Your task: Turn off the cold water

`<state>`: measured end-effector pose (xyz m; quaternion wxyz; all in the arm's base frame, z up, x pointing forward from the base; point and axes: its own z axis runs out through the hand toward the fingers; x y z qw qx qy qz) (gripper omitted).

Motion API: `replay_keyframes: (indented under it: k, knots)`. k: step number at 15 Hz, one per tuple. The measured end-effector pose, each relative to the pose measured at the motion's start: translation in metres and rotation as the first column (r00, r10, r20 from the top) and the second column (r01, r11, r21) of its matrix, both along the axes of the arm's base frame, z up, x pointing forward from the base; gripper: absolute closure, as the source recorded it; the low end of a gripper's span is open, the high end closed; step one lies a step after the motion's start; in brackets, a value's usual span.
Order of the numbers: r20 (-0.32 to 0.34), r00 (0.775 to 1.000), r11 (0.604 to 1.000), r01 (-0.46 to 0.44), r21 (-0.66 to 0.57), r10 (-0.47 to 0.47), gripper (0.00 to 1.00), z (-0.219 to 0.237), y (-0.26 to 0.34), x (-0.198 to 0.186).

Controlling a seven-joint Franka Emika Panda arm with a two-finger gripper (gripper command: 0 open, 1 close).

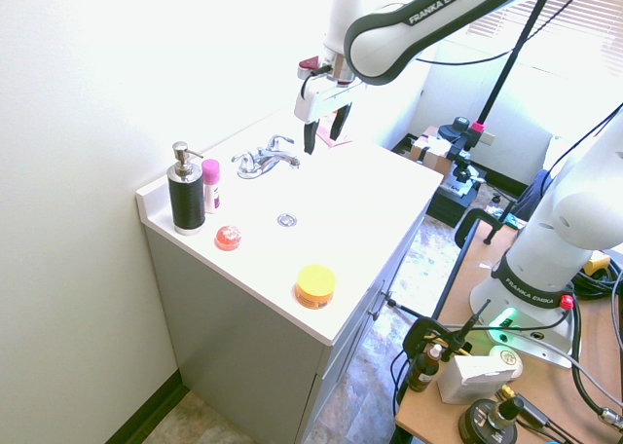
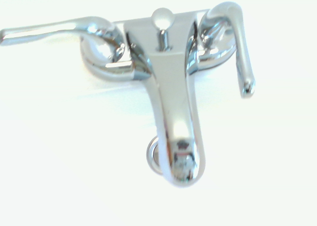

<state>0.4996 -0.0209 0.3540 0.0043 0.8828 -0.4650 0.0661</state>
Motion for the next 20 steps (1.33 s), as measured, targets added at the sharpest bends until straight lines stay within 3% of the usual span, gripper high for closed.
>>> replay_keyframes:
  k: [8, 20]
  knots:
    - [-0.006, 0.999, 0.996, 0.052, -0.076, -0.053, 0.0, -0.028, -0.031, 0.087]
    - [-0.036, 0.991, 0.985, 0.123, -0.118, -0.128, 0.0, -0.048, -0.069, 0.088]
